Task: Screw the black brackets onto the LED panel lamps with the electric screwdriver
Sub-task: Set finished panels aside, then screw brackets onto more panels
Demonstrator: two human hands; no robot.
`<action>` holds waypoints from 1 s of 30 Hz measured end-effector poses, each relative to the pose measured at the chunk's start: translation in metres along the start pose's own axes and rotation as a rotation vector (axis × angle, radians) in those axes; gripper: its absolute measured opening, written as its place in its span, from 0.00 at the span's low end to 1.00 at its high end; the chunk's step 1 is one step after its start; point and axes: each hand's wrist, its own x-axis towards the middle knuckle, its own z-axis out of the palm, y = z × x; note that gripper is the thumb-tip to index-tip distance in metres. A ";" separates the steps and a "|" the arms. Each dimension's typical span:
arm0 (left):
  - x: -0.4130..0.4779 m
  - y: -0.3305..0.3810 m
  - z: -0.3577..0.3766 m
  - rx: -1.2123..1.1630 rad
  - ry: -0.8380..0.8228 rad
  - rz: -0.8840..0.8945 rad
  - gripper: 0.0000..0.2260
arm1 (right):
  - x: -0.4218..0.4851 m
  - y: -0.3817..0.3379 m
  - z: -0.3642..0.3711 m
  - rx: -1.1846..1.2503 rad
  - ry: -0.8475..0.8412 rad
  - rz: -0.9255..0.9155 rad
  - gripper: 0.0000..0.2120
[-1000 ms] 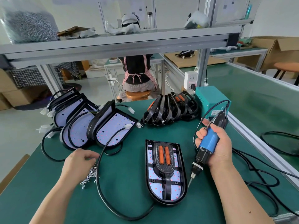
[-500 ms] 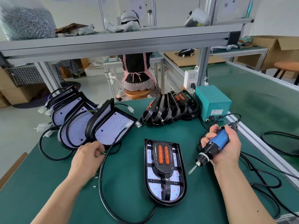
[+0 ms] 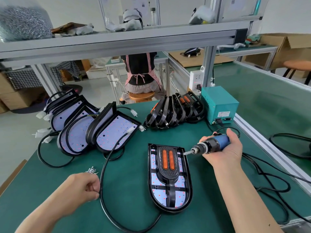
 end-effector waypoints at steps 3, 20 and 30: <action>0.002 0.002 -0.004 0.046 -0.027 -0.009 0.13 | -0.009 0.006 0.010 0.010 0.027 0.001 0.13; 0.015 0.147 0.044 -1.442 0.002 -0.003 0.08 | -0.058 0.041 0.036 -0.169 -0.249 -0.401 0.10; 0.015 0.154 0.047 -1.563 -0.027 0.011 0.05 | -0.064 0.035 0.043 -0.190 -0.280 -0.453 0.09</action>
